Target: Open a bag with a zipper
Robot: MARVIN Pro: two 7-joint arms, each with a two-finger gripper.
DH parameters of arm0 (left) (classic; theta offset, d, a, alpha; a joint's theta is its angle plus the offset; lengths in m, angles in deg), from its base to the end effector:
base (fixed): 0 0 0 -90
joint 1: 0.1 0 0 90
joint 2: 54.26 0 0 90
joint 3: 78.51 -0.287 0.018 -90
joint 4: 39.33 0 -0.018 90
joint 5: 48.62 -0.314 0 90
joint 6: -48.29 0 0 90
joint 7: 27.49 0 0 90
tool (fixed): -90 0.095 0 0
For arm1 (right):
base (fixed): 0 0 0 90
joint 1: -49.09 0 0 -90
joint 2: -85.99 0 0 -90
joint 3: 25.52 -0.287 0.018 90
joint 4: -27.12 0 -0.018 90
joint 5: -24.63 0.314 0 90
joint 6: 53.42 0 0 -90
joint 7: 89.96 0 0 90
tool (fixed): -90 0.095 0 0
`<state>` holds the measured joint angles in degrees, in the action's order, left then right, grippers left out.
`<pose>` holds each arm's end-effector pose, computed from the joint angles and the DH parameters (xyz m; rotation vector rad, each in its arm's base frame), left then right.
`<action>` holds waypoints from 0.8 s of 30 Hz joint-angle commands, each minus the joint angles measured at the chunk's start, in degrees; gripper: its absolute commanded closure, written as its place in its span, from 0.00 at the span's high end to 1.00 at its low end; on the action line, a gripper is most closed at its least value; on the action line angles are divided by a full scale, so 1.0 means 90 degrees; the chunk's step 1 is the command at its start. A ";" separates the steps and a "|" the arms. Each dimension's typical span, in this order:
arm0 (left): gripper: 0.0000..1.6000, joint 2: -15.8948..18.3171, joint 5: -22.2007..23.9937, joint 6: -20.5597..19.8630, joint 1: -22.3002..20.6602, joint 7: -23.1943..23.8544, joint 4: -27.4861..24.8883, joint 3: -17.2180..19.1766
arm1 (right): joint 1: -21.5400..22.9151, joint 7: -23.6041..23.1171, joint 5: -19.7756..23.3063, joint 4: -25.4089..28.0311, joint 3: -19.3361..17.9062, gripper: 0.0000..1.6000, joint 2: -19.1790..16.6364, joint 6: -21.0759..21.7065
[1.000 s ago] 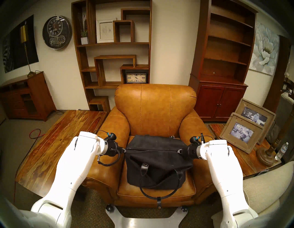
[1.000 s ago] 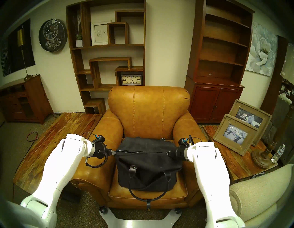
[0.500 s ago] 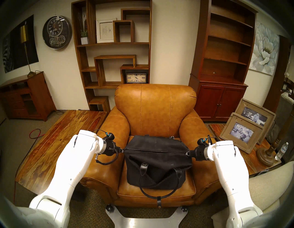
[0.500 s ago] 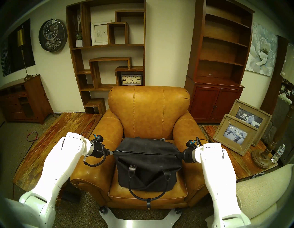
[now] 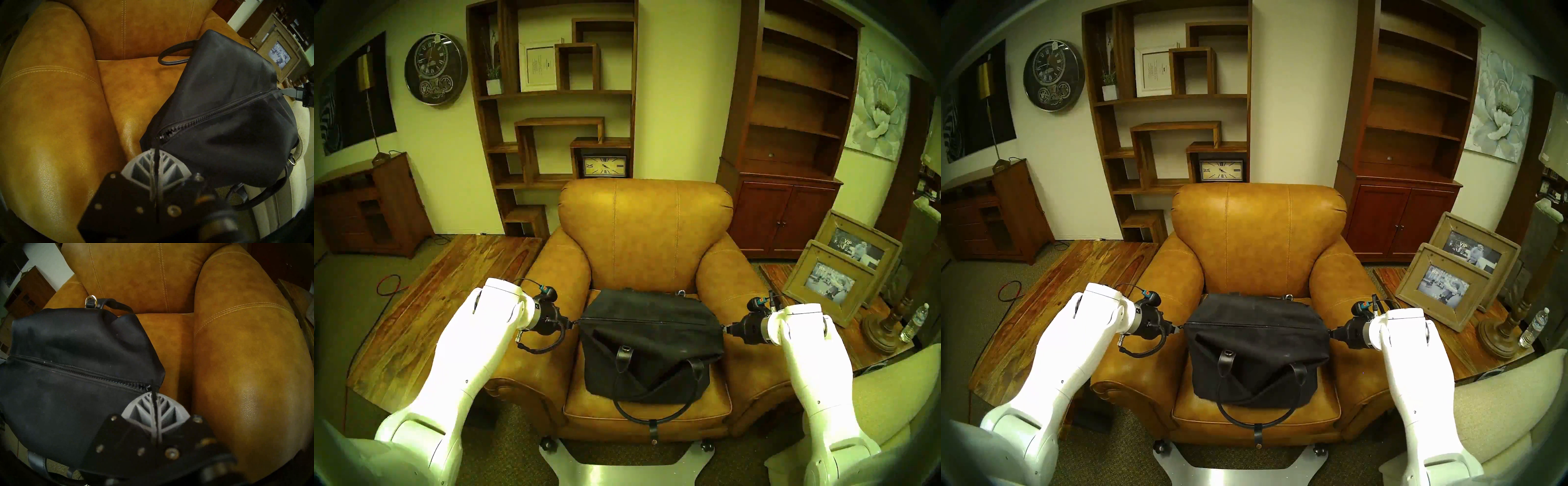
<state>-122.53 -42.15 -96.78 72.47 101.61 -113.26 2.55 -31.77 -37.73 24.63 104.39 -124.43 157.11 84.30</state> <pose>0.4506 0.0581 -0.3466 2.6282 -0.4397 0.7174 0.4236 -0.1401 -0.3534 -2.6976 -0.1896 -0.9702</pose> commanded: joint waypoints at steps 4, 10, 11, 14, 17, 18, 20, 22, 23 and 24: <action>0.00 0.0053 -0.0050 0.0008 0.0041 -0.0111 0.0074 -0.0007 | -0.0032 -0.0372 -0.0080 -0.0299 0.0160 0.00 -0.0319 -0.0997; 0.00 0.0025 -0.0006 0.0008 0.0128 -0.0176 -0.0025 0.0084 | 0.0043 -0.0745 0.0036 -0.0865 0.0057 0.00 -0.0399 -0.1647; 0.00 0.0027 0.0003 0.0008 0.0139 -0.0165 -0.0031 0.0095 | 0.0061 -0.0782 0.0050 -0.0961 0.0050 0.00 -0.0394 -0.1765; 0.00 0.0013 0.0024 0.0008 0.0212 -0.0150 -0.0044 0.0122 | 0.0121 -0.0790 0.0029 -0.1223 0.0078 0.00 -0.0341 -0.2089; 0.00 0.0026 0.0007 0.0008 0.0245 -0.0094 0.0008 0.0041 | 0.0193 -0.0774 -0.0020 -0.1421 0.0141 0.00 -0.0297 -0.2301; 0.00 0.0062 -0.0030 0.0008 0.0214 -0.0053 0.0063 -0.0047 | 0.0220 -0.0762 -0.0034 -0.1475 0.0156 0.00 -0.0279 -0.2334; 0.00 0.0027 -0.0090 0.0008 0.0168 -0.0115 0.0158 -0.0111 | 0.0270 -0.0657 -0.0106 -0.1546 0.0210 0.00 -0.0230 -0.2362; 0.00 0.0010 -0.0180 0.0008 0.0091 -0.0180 0.0246 -0.0230 | 0.0317 -0.0631 -0.0109 -0.1618 0.0240 0.00 -0.0192 -0.2400; 0.00 -0.0024 -0.0192 0.0008 0.0064 -0.0218 0.0271 -0.0239 | 0.0335 -0.0589 -0.0126 -0.1639 0.0256 0.00 -0.0167 -0.2413; 0.00 -0.0078 -0.0245 0.0008 0.0030 -0.0332 0.0292 -0.0256 | 0.0353 -0.0560 -0.0144 -0.1654 0.0282 0.00 -0.0146 -0.2427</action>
<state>-122.71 -42.64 -96.72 74.08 100.50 -112.38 1.64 -30.92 -44.91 24.40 90.51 -122.78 154.78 64.19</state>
